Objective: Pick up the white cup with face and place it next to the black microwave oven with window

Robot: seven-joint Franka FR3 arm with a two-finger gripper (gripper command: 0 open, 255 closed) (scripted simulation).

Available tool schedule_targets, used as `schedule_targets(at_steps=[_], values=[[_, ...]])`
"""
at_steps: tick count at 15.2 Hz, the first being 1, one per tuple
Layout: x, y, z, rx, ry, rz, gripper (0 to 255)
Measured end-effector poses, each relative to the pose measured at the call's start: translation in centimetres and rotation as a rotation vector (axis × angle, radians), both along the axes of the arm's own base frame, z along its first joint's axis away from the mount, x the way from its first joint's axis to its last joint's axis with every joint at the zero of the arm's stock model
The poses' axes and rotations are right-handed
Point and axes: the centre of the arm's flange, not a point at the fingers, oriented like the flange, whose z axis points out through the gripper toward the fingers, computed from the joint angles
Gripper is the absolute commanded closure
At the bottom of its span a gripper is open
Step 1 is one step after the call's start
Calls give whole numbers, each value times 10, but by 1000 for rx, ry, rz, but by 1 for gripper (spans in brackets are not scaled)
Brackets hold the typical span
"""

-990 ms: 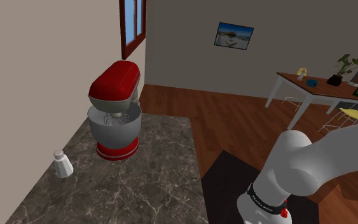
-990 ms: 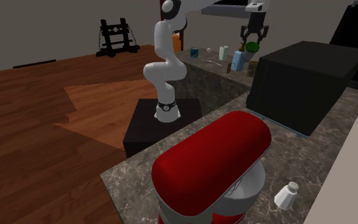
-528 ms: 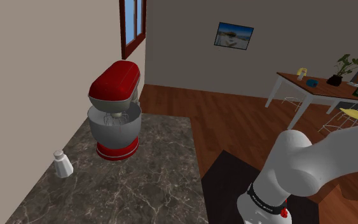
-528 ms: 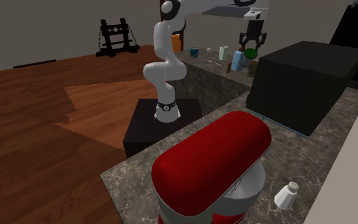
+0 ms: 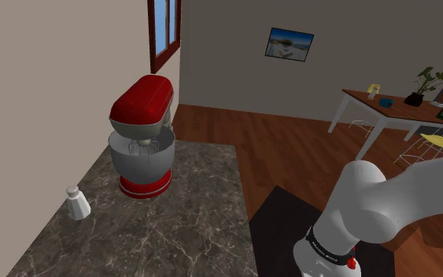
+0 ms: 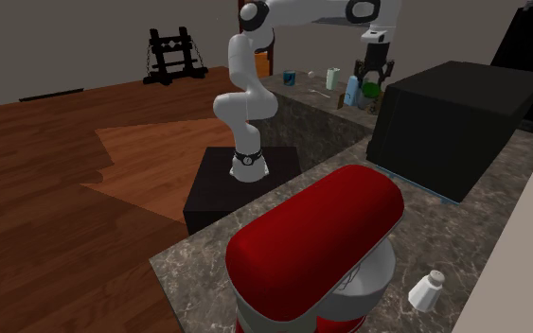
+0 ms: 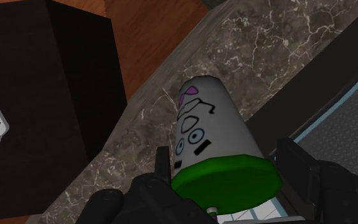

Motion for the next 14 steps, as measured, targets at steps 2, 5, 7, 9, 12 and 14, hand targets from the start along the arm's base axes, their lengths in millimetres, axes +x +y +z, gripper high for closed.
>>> schedule_targets(at_steps=[2,5,7,9,12,14], values=[[-1,0,-11,0,0,0,255],[-1,0,-26,0,0,0,255],[-1,-1,-38,0,0,0,255],[-1,0,-48,0,0,0,255],[-2,-2,-64,0,0,0,255],[0,0,-75,0,0,0,255]])
